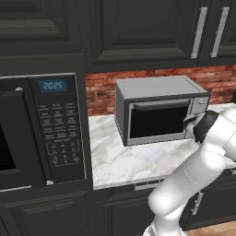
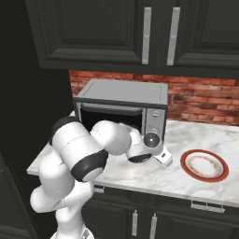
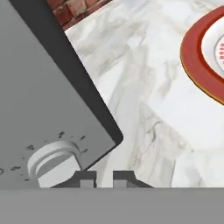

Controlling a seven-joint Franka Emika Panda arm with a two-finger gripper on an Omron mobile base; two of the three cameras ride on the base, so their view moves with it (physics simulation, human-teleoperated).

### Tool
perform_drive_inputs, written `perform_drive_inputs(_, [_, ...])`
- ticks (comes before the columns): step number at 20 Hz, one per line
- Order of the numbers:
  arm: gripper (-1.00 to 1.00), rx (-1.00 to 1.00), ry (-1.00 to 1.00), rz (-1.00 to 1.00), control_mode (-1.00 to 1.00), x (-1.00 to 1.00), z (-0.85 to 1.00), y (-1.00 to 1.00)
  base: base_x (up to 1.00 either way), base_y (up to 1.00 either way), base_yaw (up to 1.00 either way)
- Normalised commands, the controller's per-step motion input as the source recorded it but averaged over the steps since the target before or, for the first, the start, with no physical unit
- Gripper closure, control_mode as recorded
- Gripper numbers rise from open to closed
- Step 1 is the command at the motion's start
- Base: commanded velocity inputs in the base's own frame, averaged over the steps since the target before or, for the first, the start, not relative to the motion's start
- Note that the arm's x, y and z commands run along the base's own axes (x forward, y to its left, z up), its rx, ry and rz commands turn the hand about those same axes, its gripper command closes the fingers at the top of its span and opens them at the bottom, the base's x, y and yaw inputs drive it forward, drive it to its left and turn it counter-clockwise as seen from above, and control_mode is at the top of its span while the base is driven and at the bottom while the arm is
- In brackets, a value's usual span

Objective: Pick up the bagel from the plate, place it on the toaster oven rack, close the door, and set the timer.

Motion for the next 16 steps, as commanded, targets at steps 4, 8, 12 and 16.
perform_drive_inputs(4, [1.00, 0.02, 0.06, 0.02, -1.00, 0.05, -0.32, -0.06, 0.00, 0.00, 0.00])
perform_drive_inputs(8, [1.00, 0.09, 0.03, 0.08, -1.00, 0.00, -0.41, 0.00, 0.00, 0.00, 0.00])
perform_drive_inputs(12, [1.00, 0.16, -0.04, 0.16, -1.00, -0.16, -0.11, 0.00, 0.00, 0.00, 0.00])
perform_drive_inputs(16, [1.00, 0.11, -0.50, 0.26, -1.00, -0.92, 0.01, 0.00, 0.00, 0.00, 0.00])
